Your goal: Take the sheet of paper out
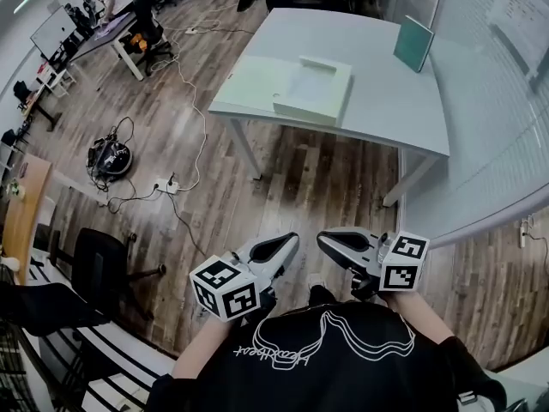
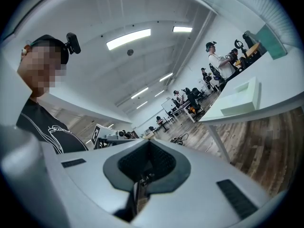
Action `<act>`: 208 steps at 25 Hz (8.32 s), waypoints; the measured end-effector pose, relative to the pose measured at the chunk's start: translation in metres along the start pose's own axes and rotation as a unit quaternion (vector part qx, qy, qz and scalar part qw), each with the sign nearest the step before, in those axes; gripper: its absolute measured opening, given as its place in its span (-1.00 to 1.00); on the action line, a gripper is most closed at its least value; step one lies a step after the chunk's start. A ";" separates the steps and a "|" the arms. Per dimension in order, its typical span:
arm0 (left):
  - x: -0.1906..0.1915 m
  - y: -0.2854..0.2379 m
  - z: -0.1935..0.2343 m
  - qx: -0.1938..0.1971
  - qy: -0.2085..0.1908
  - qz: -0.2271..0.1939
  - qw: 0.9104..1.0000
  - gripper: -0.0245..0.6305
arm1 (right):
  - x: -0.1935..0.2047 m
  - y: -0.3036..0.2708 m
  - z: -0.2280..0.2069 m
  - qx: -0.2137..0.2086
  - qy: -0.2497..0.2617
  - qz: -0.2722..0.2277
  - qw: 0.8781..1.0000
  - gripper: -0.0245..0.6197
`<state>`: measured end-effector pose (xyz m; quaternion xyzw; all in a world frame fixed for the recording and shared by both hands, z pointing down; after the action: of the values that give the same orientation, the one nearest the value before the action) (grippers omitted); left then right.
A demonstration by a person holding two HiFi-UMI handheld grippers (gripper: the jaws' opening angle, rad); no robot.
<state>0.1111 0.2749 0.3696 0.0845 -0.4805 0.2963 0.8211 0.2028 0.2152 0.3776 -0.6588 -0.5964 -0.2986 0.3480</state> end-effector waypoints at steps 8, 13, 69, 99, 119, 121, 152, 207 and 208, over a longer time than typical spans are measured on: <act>-0.035 -0.049 0.032 0.011 -0.002 0.001 1.000 -0.89 | -0.041 -0.006 -0.050 -0.001 0.001 -0.011 1.000 -0.90; -0.051 -0.072 0.049 0.015 -0.012 0.004 1.000 -0.89 | -0.060 -0.006 -0.076 0.004 0.001 -0.024 1.000 -0.90; -0.253 -0.194 0.399 0.125 0.037 0.093 0.987 -0.88 | -0.235 -0.227 -0.333 0.161 -0.086 -0.096 0.979 -0.90; -0.236 -0.295 0.547 0.096 0.087 0.232 0.964 -0.56 | -0.280 -0.223 -0.426 0.251 -0.131 -0.114 0.952 -0.90; -0.192 -0.320 0.601 -0.031 0.146 0.284 0.947 -0.37 | -0.290 -0.187 -0.469 0.235 -0.168 -0.103 0.952 -0.90; -0.189 -0.321 0.602 -0.036 0.151 0.284 0.946 -0.37 | -0.289 -0.185 -0.472 0.234 -0.169 -0.105 0.952 -0.90; -0.188 -0.324 0.616 -0.109 0.177 0.270 0.940 -0.88 | -0.294 -0.182 -0.484 0.180 -0.202 -0.117 0.956 -0.90; -0.254 -0.116 0.643 -0.135 0.031 0.164 0.977 -0.88 | -0.208 -0.326 -0.328 0.195 -0.157 -0.118 0.961 -0.90; -0.255 -0.111 0.636 -0.138 0.027 0.157 0.977 -0.88 | -0.206 -0.322 -0.322 0.195 -0.157 -0.121 0.961 -0.90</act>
<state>-0.3882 -0.1881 0.5051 -0.1146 -0.5021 0.3547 0.7804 -0.1333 -0.1512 0.4308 -0.5398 -0.7652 -0.1090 0.3335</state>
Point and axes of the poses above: the fingertips, and each gripper's own axes: y backward along the fingers, z to its left, x out of its underside, the point moved 4 cm from there along y, backward along the fingers, and after that the axes turned 11 degrees about x, right-handed, at the moved point
